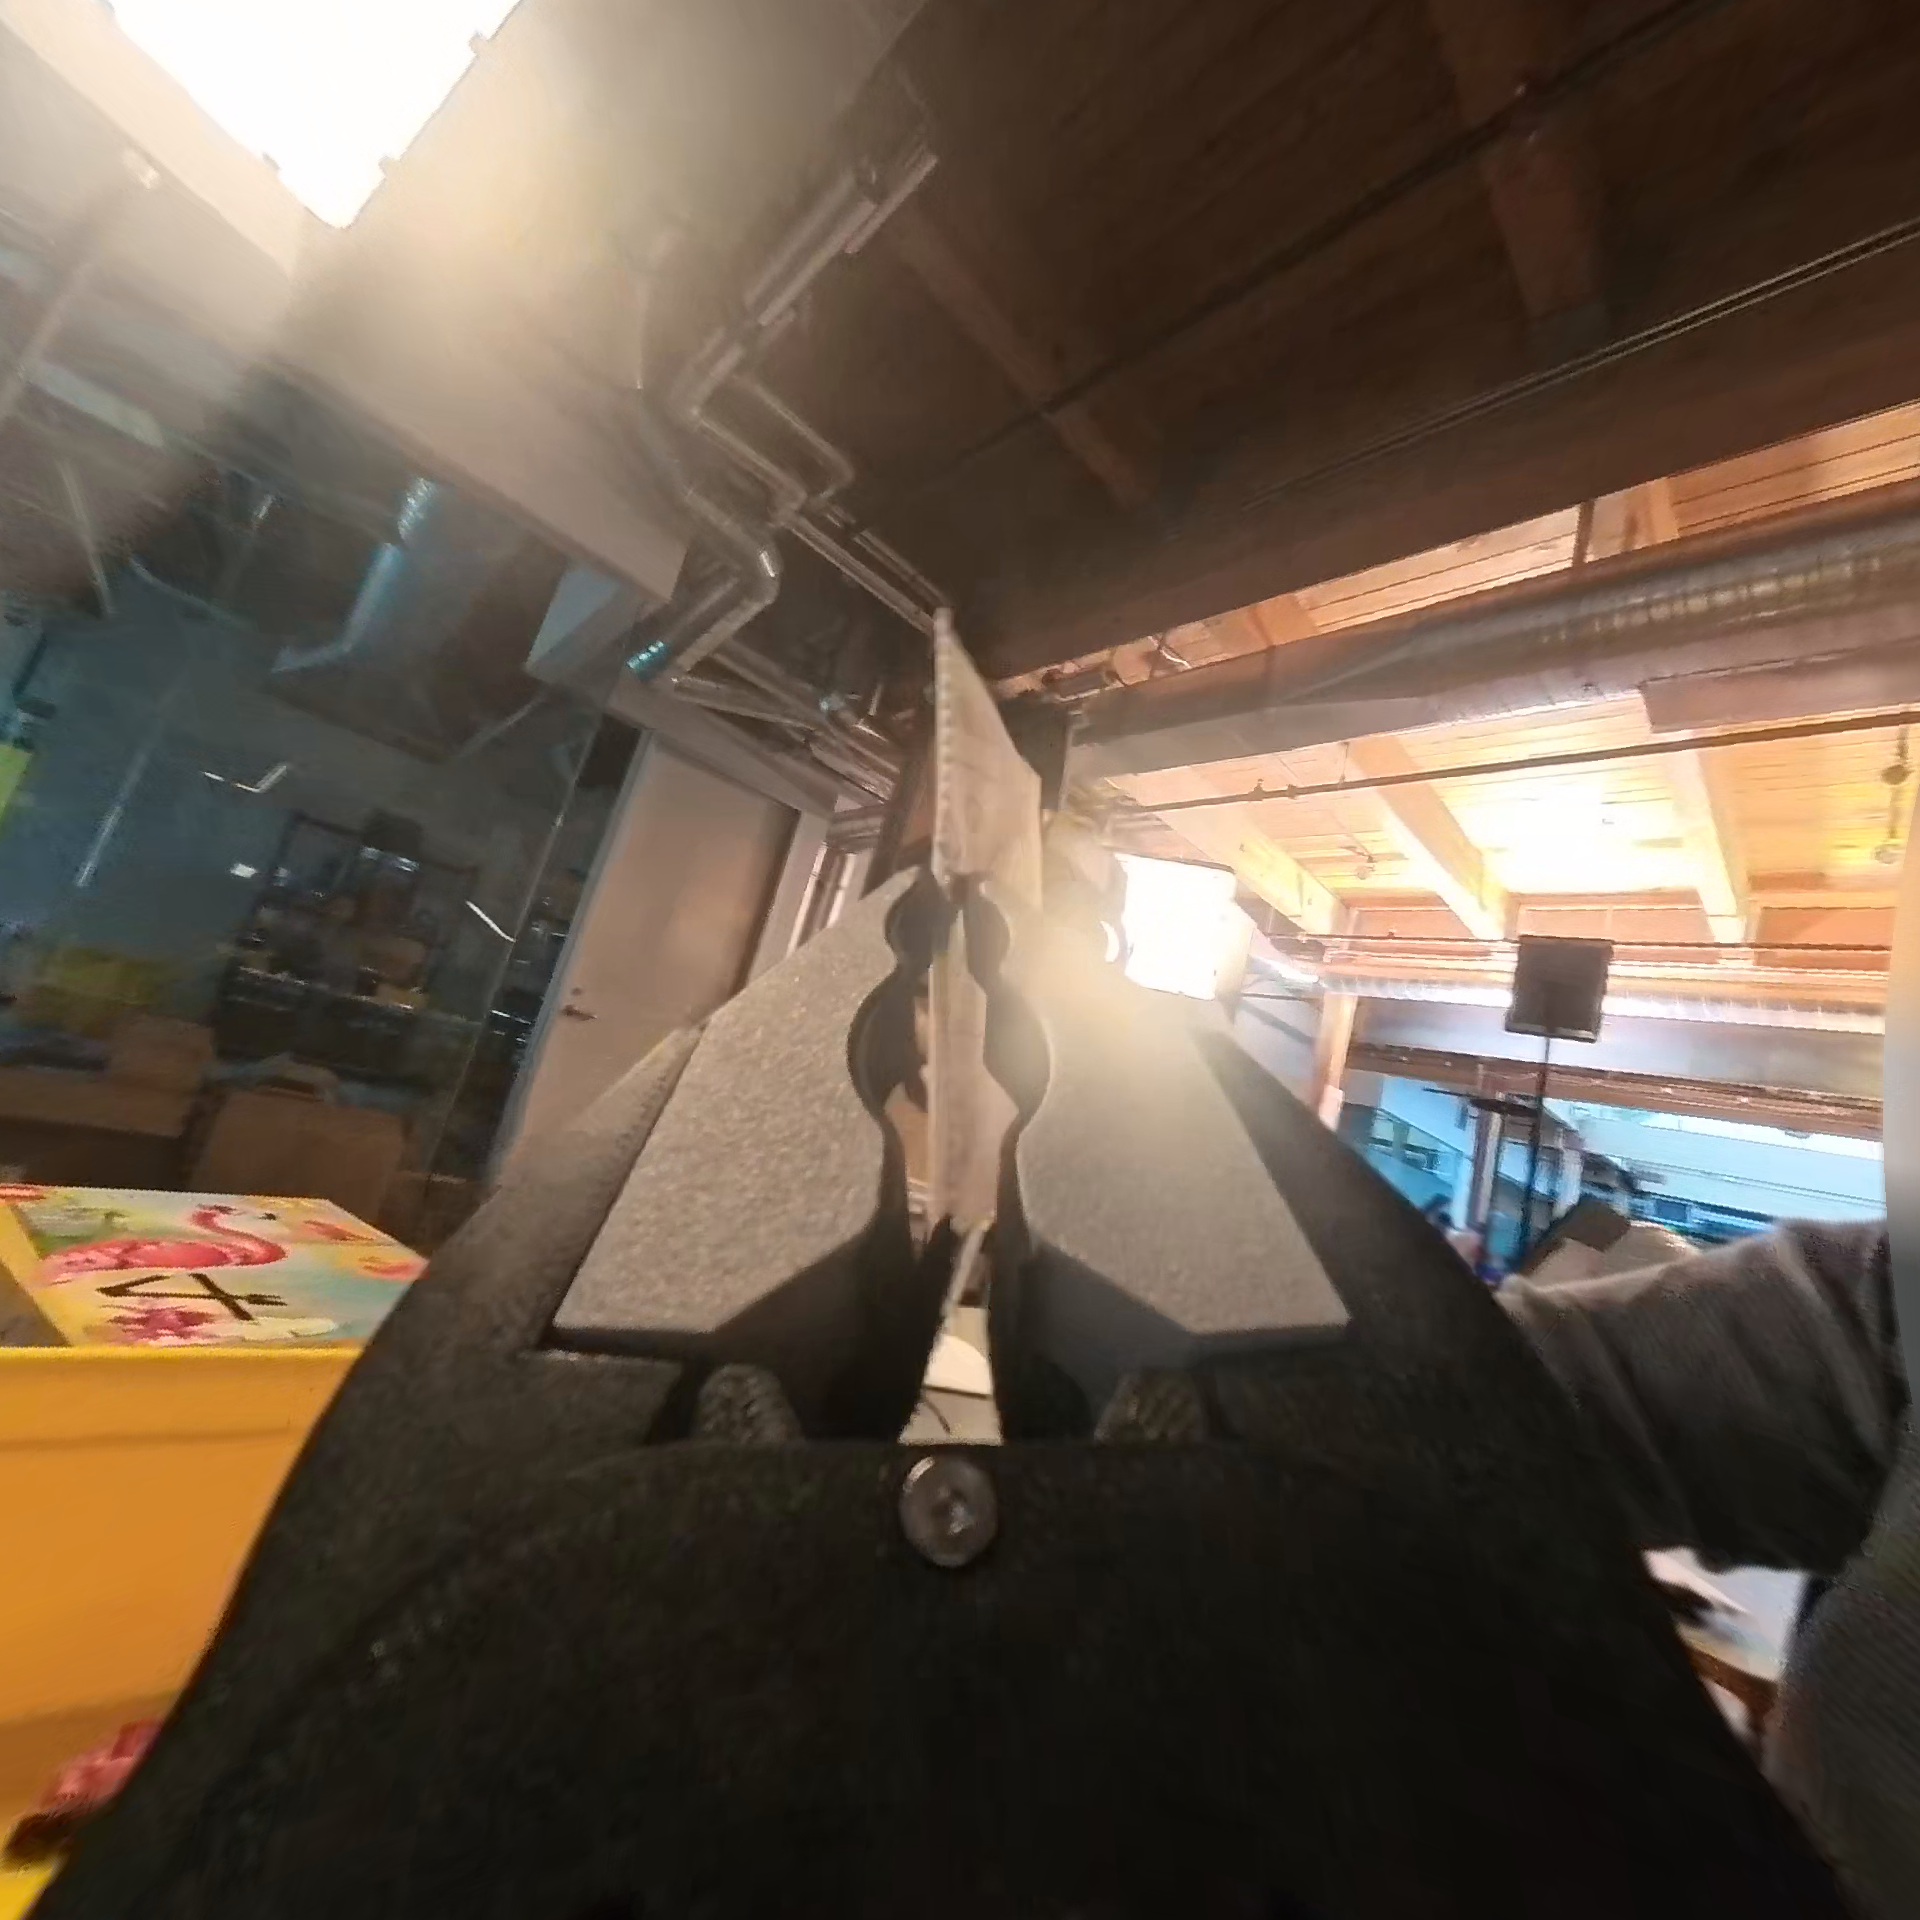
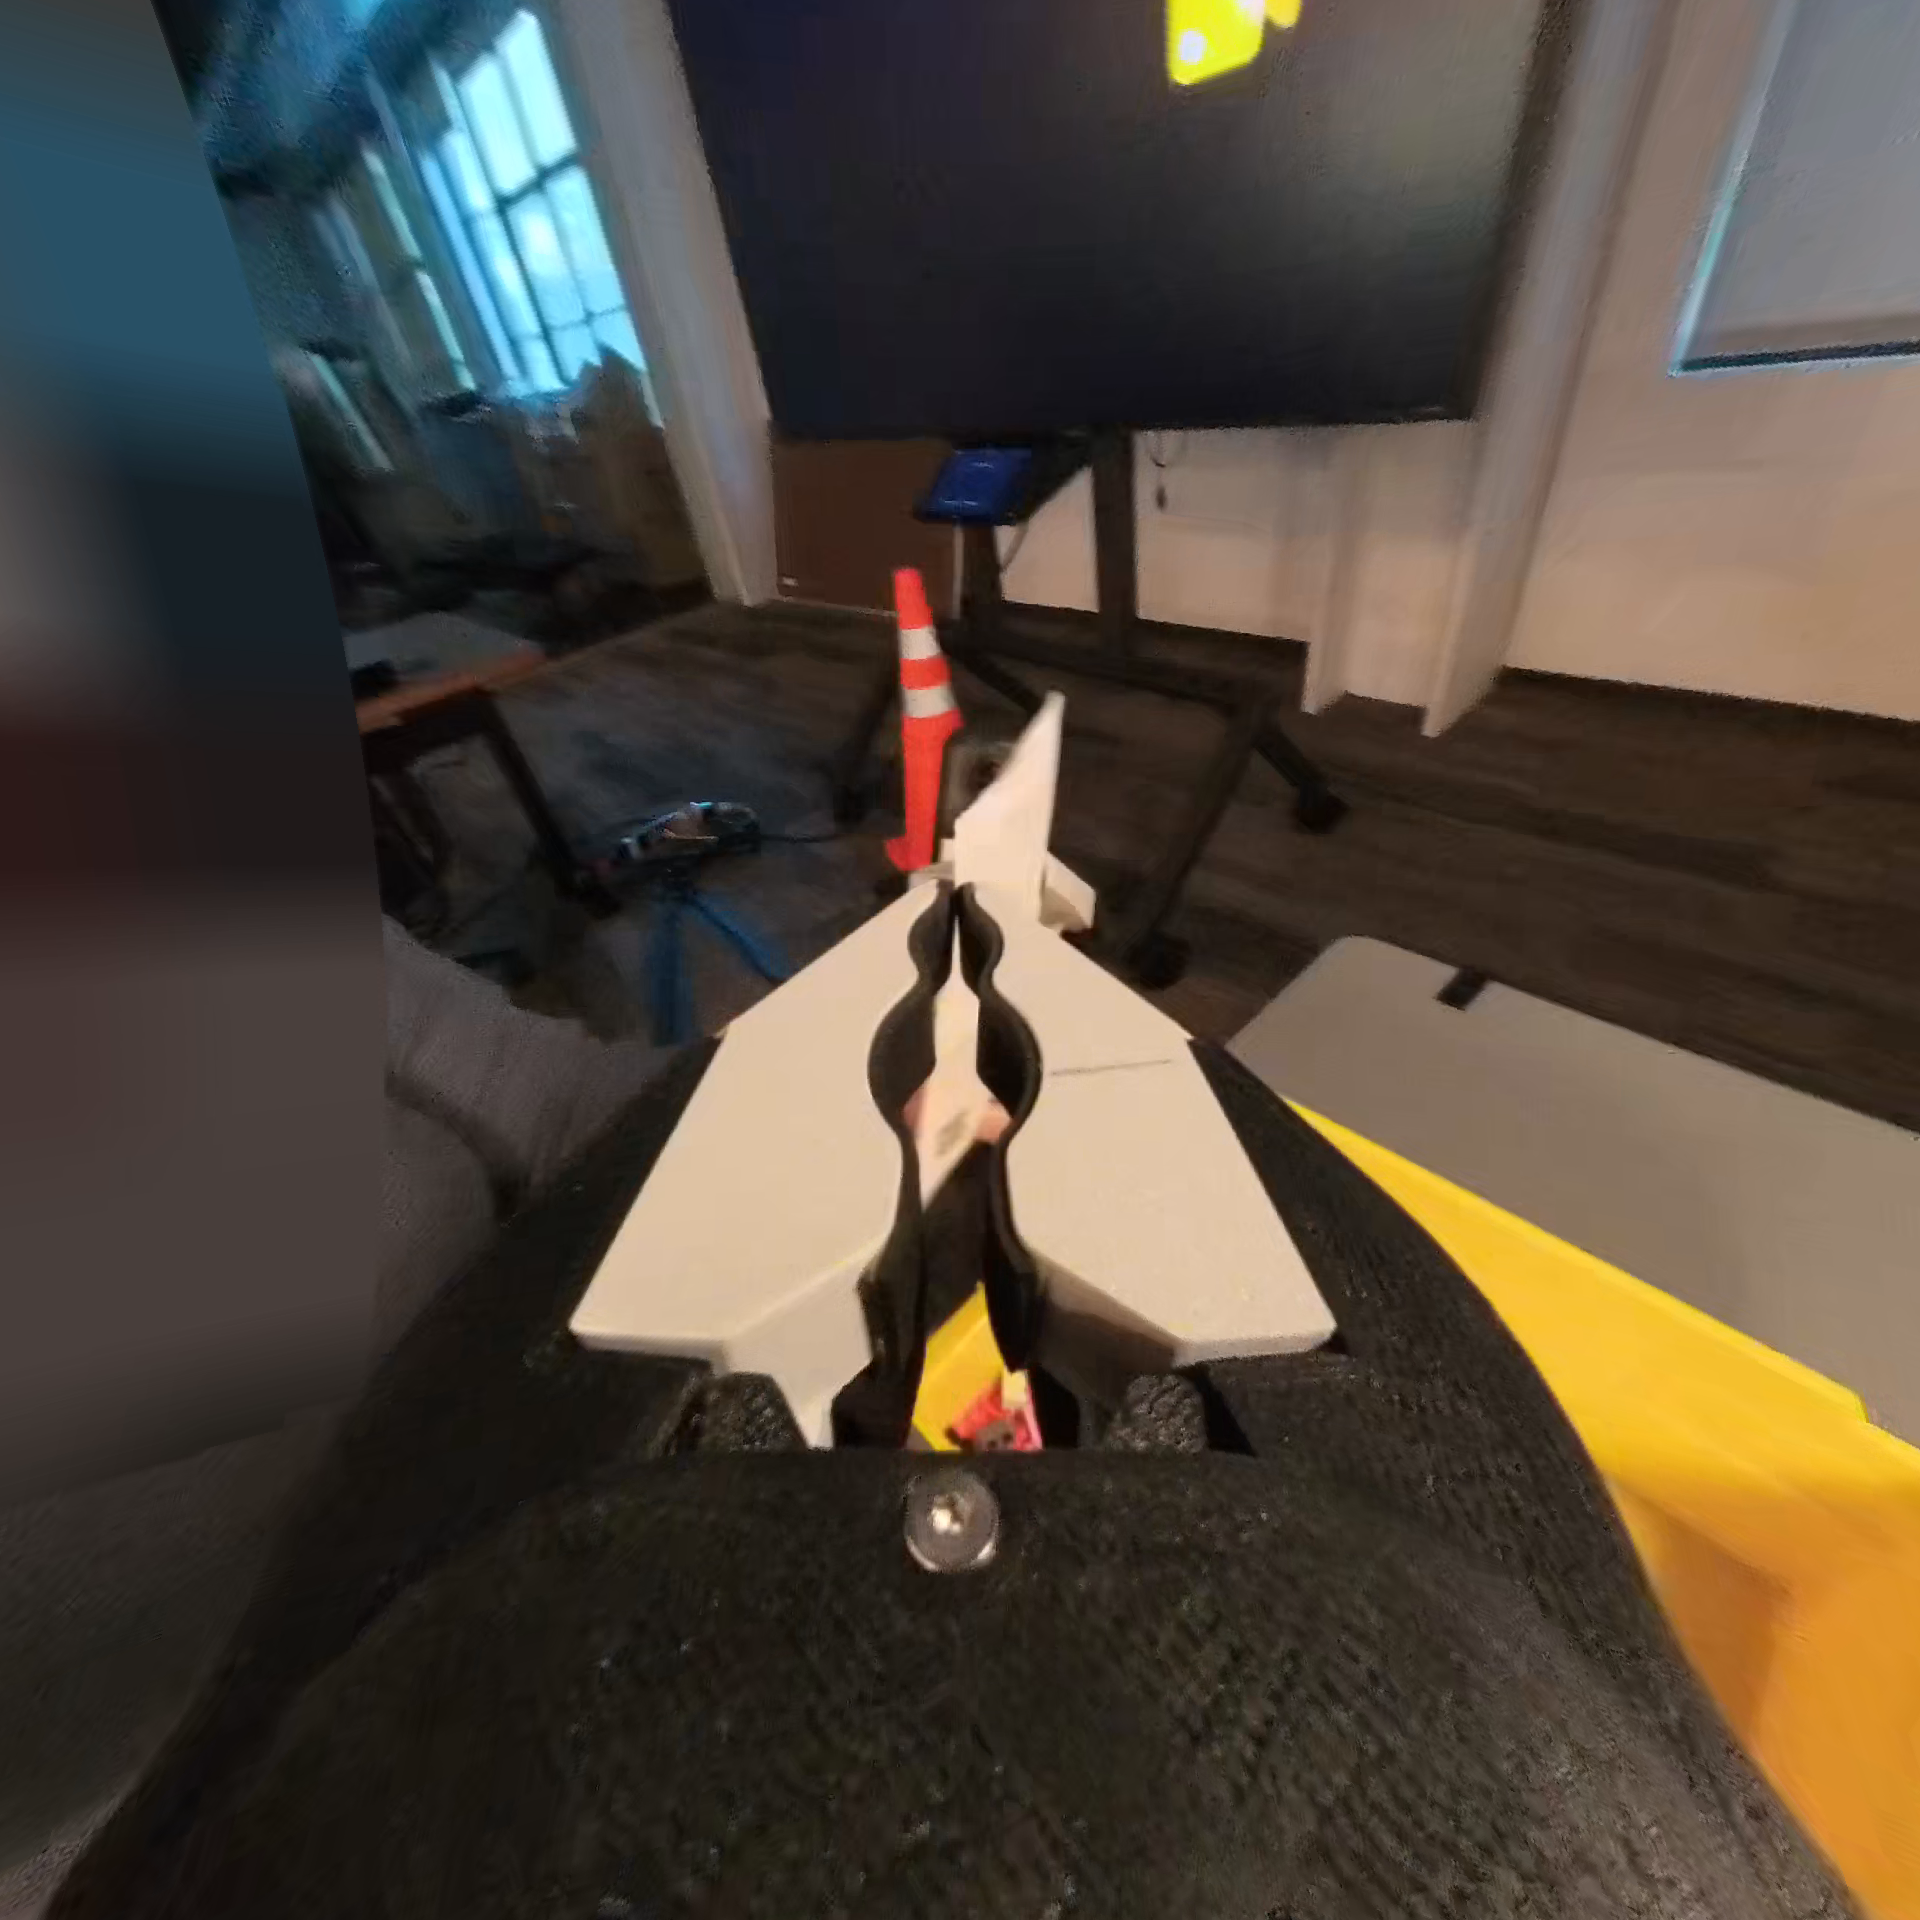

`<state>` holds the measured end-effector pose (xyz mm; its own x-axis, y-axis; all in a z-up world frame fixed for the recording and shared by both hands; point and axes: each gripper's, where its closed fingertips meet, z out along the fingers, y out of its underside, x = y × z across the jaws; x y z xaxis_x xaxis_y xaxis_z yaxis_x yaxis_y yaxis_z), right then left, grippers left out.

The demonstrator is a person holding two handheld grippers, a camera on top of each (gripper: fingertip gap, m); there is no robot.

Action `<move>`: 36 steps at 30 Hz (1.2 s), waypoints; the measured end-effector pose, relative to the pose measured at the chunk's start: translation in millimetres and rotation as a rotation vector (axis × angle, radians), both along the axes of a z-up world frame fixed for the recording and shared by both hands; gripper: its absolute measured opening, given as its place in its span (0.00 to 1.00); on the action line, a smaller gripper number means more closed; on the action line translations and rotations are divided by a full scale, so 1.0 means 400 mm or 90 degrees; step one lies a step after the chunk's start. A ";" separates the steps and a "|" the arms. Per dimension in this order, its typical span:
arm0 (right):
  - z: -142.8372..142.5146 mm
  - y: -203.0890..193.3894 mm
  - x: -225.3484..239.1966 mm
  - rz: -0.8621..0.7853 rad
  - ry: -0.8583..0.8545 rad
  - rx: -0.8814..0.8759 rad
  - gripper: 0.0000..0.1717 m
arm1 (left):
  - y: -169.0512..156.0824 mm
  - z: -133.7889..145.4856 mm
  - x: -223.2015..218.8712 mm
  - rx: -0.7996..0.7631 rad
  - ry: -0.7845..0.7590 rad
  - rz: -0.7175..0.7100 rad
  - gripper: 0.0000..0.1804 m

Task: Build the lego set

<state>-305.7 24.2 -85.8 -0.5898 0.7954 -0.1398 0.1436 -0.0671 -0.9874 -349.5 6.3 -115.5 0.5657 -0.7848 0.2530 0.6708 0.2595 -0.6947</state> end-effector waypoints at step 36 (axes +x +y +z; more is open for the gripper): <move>-0.160 -0.029 -0.035 0.083 -0.366 0.608 0.00 | 0.059 -0.081 0.106 -0.062 0.302 0.187 0.00</move>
